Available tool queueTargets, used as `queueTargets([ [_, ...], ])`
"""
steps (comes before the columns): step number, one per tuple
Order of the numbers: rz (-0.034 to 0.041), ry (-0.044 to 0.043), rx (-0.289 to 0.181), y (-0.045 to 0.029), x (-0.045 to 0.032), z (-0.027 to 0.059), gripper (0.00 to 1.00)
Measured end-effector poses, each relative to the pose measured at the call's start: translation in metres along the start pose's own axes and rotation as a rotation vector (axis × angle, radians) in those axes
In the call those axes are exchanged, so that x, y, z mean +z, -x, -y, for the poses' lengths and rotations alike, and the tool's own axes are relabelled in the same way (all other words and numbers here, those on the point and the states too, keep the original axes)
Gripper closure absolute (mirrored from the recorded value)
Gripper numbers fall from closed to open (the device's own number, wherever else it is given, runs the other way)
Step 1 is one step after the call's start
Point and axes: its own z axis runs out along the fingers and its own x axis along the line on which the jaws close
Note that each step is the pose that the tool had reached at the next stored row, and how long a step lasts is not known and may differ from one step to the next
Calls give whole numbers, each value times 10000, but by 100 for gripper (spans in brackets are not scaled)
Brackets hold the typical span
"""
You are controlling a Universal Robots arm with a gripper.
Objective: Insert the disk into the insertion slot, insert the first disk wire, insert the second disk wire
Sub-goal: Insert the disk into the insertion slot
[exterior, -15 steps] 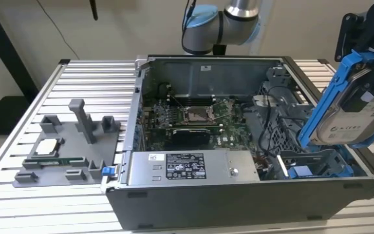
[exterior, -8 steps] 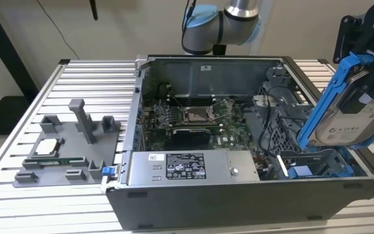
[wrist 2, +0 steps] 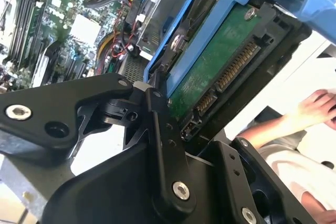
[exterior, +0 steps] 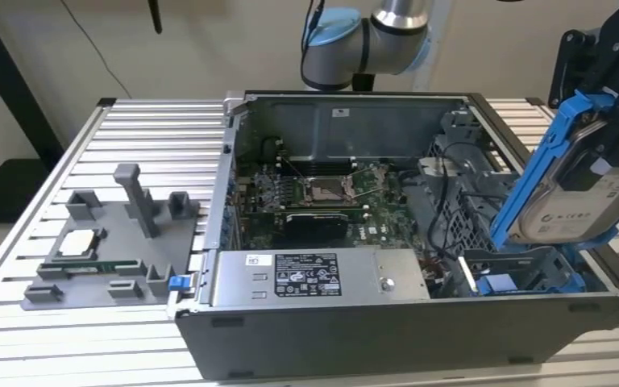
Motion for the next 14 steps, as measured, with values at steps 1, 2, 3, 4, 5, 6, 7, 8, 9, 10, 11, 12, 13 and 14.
queueTargets([
  [1,0,6,0,0,5,0,100],
  [2,1,13,0,0,10,-1,100],
  [3,0,21,1,0,14,-1,100],
  [4,0,28,-1,1,19,0,100],
  [5,-1,36,-1,1,24,1,100],
  [6,-1,45,-1,1,29,0,100],
  [7,0,53,-2,1,34,1,100],
  [8,-1,63,-2,2,39,1,100],
  [9,-2,74,-3,2,43,1,100],
  [10,-1,85,-3,2,49,2,100],
  [11,-1,95,-3,2,54,2,100],
  [12,-2,102,-3,2,61,2,100],
  [13,-2,109,-3,3,70,3,100],
  [14,1,123,-5,3,81,3,100],
])
